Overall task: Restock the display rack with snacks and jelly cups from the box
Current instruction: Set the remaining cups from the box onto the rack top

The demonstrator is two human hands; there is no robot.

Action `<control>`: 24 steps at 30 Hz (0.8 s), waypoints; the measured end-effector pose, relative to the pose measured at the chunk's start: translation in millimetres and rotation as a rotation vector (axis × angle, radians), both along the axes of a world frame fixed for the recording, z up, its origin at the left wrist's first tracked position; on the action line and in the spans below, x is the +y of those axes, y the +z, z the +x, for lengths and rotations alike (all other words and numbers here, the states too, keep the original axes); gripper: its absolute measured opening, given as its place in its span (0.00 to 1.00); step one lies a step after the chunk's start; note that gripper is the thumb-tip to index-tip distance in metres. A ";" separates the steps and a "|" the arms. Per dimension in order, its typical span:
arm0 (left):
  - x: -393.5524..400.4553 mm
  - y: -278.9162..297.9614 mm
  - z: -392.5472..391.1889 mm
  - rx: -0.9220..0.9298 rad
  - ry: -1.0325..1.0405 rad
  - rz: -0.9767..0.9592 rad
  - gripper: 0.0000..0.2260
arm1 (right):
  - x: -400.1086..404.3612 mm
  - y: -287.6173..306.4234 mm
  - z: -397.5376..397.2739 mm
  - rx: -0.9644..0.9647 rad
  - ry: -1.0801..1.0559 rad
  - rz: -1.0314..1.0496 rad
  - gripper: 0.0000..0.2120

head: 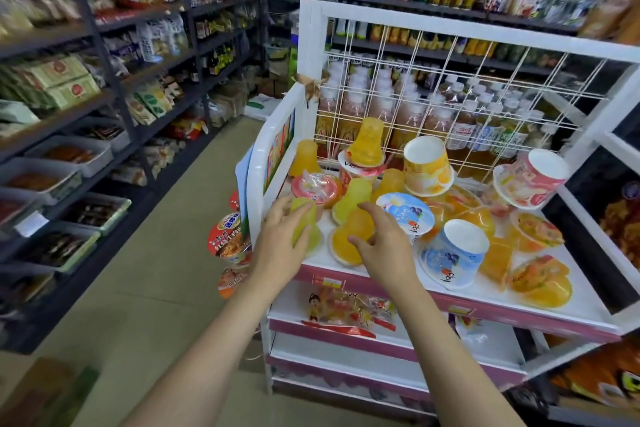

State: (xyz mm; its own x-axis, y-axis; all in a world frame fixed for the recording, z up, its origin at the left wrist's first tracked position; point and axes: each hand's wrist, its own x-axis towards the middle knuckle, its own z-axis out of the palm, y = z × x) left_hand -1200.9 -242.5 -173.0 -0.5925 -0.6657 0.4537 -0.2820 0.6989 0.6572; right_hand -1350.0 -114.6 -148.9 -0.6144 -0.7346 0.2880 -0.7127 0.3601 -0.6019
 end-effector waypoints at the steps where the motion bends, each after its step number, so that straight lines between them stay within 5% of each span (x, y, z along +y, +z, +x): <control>1: -0.1 -2.7 -0.7 -0.014 -0.015 -0.004 0.19 | -2.2 0.0 1.3 0.001 0.014 -0.006 0.26; 17: 6.6 -17.4 -0.3 -0.113 -0.037 -0.021 0.28 | -13.8 -1.1 8.1 -0.011 -0.036 0.018 0.27; 24: 51.7 16.8 -5.4 -0.052 0.052 0.048 0.31 | 62.5 4.5 11.3 0.046 -0.002 -0.083 0.22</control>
